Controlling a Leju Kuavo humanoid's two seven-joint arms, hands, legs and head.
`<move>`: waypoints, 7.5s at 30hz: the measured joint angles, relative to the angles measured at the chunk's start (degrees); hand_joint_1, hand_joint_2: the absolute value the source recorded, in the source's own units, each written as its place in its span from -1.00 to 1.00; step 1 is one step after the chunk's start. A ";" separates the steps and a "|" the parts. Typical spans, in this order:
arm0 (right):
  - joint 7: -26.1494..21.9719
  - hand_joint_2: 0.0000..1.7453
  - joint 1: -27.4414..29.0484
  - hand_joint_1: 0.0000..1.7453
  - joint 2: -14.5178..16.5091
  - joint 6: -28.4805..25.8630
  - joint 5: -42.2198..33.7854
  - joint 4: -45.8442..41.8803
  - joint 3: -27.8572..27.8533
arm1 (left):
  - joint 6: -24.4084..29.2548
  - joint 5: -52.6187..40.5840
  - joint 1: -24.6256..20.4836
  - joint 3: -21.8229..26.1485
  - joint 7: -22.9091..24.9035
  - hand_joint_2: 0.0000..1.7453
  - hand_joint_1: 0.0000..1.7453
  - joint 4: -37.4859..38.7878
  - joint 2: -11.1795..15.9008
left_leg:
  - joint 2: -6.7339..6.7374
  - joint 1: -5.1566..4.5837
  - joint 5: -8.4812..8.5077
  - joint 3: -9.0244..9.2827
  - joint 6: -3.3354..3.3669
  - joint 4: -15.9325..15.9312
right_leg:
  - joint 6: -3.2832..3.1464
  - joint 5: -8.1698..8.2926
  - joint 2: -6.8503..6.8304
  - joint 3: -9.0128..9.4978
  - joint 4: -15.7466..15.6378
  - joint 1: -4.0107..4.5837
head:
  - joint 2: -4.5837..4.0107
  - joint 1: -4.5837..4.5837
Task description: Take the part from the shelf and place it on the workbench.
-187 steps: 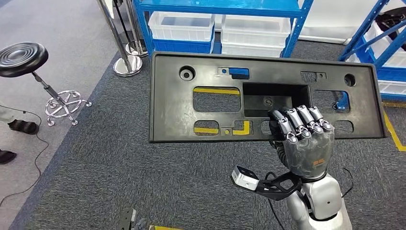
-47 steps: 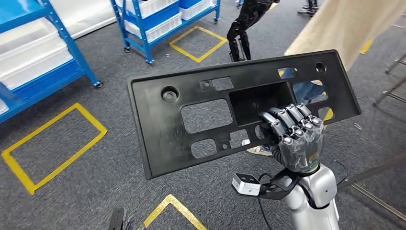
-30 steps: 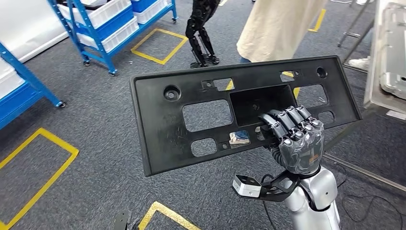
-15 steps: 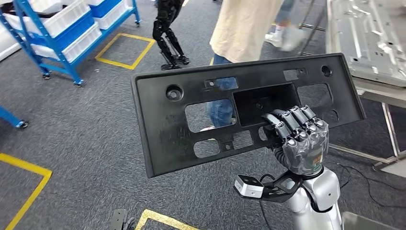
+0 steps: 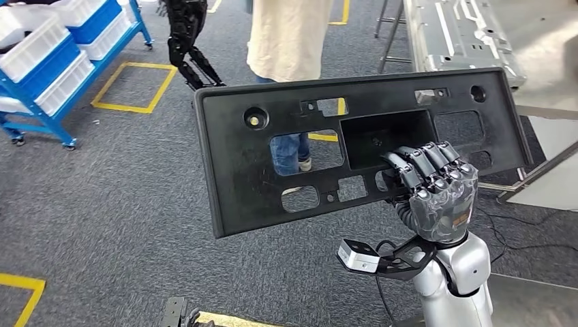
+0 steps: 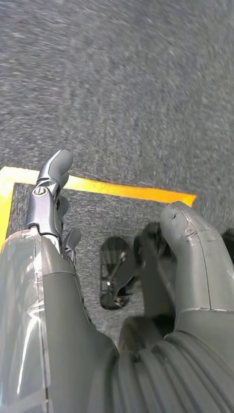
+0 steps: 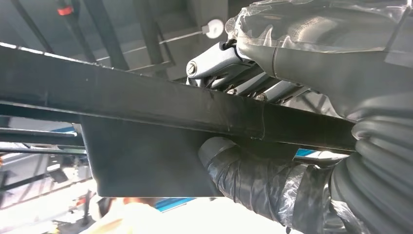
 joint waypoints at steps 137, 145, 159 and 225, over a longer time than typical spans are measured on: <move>10.86 1.00 -8.92 1.00 -15.90 -0.02 -1.62 16.81 -16.61 | -1.17 1.39 0.51 -0.29 -5.57 1.00 -1.00 0.00 -2.39 | -0.31 0.00 8.42 2.25 2.71 -11.22 | 3.12 -7.04 -1.37 -5.26 11.93 -0.81 | 0.00 0.74; 10.06 1.00 -6.73 1.00 -17.43 -0.02 -2.65 16.78 -17.49 | 0.08 1.07 1.61 -0.29 -5.38 1.00 -1.00 0.02 -2.68 | -0.28 0.23 8.24 3.35 1.80 -12.09 | 4.08 -2.22 -1.62 -2.95 5.65 -1.44 | 0.00 0.76; -0.86 1.00 1.32 1.00 -13.58 -0.02 -10.01 11.31 -22.05 | 0.90 1.54 2.89 -0.16 -5.82 1.00 -1.00 0.01 0.53 | -0.51 -0.25 6.79 1.24 1.40 -6.92 | 0.54 -1.91 -1.16 -1.05 3.12 -0.31 | 0.00 0.65; -3.37 1.00 8.70 1.00 -6.14 -0.02 -8.85 3.48 -28.27 | 1.90 0.03 2.73 1.49 -0.65 1.00 -1.00 0.26 -0.56 | -1.65 -0.26 8.90 6.51 1.55 -15.54 | 2.06 -0.37 2.66 0.08 0.63 -0.61 | 0.00 0.66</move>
